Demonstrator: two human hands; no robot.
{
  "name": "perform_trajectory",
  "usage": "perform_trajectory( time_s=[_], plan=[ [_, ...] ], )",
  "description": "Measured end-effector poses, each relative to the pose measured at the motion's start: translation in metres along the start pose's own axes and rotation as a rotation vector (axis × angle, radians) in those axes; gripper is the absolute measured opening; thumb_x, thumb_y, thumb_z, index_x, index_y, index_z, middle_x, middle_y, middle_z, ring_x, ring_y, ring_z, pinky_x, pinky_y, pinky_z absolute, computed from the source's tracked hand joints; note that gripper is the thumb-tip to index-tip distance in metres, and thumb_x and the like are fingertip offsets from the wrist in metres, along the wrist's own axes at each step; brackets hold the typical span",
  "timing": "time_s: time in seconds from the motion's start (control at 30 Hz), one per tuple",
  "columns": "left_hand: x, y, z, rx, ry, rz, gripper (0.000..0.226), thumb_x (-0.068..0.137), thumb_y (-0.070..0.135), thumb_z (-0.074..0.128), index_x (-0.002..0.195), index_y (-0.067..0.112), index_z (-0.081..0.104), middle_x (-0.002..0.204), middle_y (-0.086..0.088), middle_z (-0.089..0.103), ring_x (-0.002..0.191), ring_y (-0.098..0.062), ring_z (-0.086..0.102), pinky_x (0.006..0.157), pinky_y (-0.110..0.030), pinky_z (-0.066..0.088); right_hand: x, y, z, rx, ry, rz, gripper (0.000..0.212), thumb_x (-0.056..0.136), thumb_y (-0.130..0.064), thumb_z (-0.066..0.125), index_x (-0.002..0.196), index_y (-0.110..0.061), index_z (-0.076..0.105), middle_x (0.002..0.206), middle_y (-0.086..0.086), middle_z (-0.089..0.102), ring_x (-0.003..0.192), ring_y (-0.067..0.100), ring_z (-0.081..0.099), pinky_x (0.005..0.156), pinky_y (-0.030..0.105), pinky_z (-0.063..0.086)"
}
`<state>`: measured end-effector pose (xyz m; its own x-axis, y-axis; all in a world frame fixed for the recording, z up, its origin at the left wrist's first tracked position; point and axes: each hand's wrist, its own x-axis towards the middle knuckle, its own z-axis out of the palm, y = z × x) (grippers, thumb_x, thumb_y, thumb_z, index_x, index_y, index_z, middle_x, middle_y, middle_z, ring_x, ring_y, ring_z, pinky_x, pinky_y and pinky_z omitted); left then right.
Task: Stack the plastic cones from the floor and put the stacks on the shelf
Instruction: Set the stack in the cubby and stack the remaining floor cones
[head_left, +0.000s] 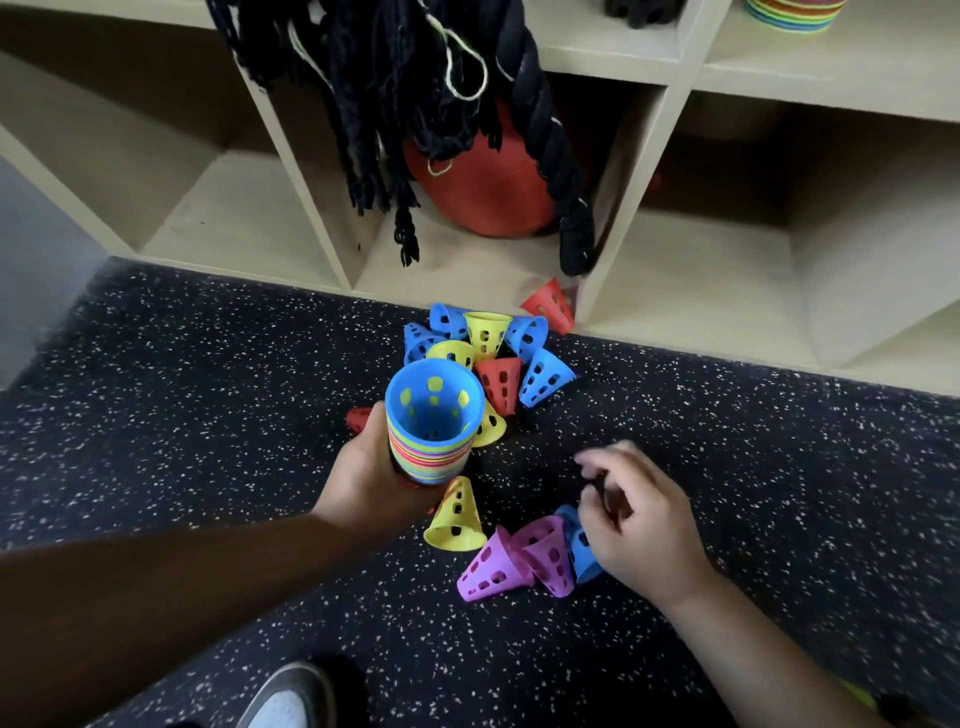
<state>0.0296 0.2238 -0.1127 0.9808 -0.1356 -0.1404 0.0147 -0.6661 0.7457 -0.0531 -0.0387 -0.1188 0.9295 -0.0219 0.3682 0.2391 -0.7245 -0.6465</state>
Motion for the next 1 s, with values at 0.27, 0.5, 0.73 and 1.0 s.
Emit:
perform_trajectory(
  time_s=[0.27, 0.5, 0.73, 1.0],
  plan=[
    [-0.035, -0.006, 0.001, 0.027, -0.063, 0.069, 0.068, 0.064, 0.046, 0.087, 0.123, 0.031, 0.055, 0.094, 0.025, 0.070, 0.086, 0.013, 0.064, 0.070, -0.004, 0.046, -0.072, 0.026, -0.008, -0.253, -0.442, 0.443, 0.052, 0.083, -0.036, 0.065, 0.134, -0.030, 0.052, 0.129, -0.018, 0.042, 0.092, 0.004, 0.060, 0.078, 0.021, 0.050],
    [-0.055, 0.003, -0.004, 0.018, -0.094, 0.038, 0.069, 0.061, 0.042, 0.086, 0.119, 0.030, 0.051, 0.091, 0.023, 0.068, 0.081, 0.015, 0.062, 0.063, 0.001, 0.040, -0.081, 0.019, 0.010, -0.193, -0.334, 0.557, 0.041, 0.089, -0.024, 0.067, 0.129, -0.019, 0.061, 0.117, -0.006, 0.047, 0.082, 0.011, 0.060, 0.066, 0.016, 0.048],
    [-0.062, 0.009, -0.005, 0.027, -0.079, 0.045, 0.062, 0.063, 0.038, 0.087, 0.112, 0.027, 0.050, 0.084, 0.021, 0.065, 0.079, 0.019, 0.058, 0.061, 0.001, 0.039, -0.074, 0.019, -0.008, -0.243, -0.034, 0.593, 0.016, 0.087, -0.017, 0.072, 0.102, -0.014, 0.076, 0.096, -0.005, 0.069, 0.068, 0.010, 0.060, 0.059, 0.024, 0.049],
    [-0.061, 0.008, -0.004, 0.031, -0.075, 0.076, 0.066, 0.065, 0.042, 0.084, 0.118, 0.025, 0.049, 0.092, 0.011, 0.070, 0.083, -0.011, 0.068, 0.074, -0.033, 0.054, 0.033, -0.083, -0.056, 0.407, 0.367, 0.677, 0.021, 0.086, -0.009, 0.063, 0.086, -0.024, 0.077, 0.053, -0.014, 0.058, 0.049, 0.002, 0.045, 0.049, 0.015, 0.038]
  ],
)
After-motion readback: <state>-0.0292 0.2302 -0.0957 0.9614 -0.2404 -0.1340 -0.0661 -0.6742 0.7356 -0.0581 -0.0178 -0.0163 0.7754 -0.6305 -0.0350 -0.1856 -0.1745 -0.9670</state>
